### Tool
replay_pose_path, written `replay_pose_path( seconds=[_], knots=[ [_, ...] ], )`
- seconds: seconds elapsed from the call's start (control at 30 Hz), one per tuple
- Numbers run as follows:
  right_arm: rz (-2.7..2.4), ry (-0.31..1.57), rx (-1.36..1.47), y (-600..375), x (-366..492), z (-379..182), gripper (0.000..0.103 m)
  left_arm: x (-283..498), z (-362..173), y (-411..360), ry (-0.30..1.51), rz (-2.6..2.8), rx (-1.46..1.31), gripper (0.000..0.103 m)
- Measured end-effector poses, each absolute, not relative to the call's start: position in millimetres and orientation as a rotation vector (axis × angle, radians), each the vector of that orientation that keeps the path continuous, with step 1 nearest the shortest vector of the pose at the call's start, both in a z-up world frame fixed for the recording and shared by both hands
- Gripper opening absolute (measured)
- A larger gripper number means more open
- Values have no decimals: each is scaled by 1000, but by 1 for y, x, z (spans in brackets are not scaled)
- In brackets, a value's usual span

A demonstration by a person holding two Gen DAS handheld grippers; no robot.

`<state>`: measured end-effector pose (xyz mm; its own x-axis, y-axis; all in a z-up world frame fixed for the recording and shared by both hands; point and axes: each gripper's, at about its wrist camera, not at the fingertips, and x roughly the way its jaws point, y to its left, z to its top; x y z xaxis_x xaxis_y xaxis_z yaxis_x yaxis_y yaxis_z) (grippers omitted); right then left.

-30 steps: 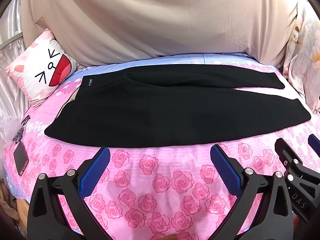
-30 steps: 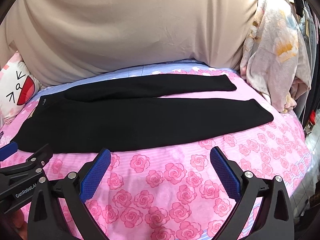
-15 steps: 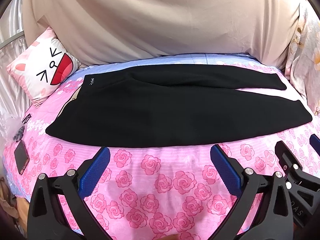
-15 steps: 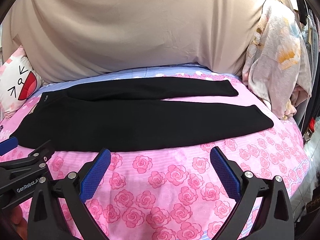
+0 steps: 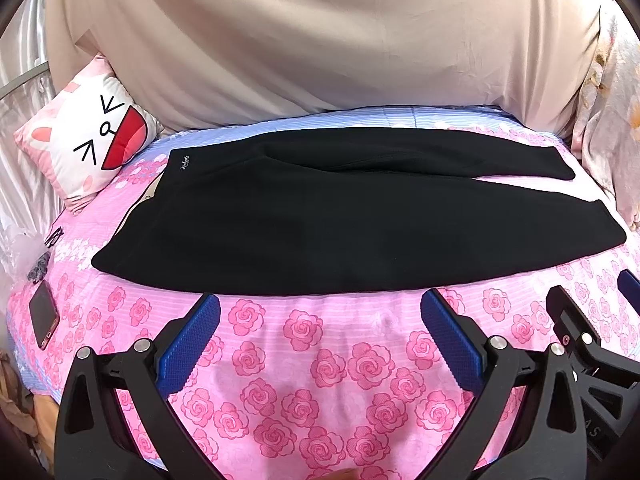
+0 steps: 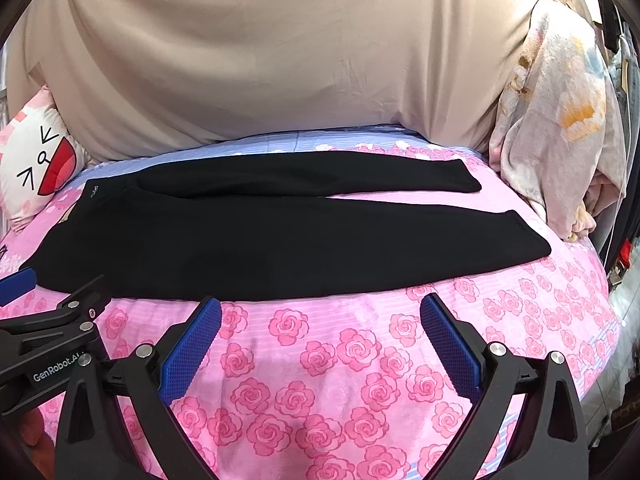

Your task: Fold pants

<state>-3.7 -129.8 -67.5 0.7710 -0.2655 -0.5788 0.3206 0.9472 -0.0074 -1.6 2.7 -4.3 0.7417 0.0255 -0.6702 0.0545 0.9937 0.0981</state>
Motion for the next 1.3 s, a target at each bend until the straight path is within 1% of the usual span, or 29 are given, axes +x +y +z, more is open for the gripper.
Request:
replay_pose_path(
  seconds=[1.3],
  knots=[
    [-315, 624, 81, -131, 3, -68, 98, 3, 2, 4, 726, -8, 119, 98]
  ],
)
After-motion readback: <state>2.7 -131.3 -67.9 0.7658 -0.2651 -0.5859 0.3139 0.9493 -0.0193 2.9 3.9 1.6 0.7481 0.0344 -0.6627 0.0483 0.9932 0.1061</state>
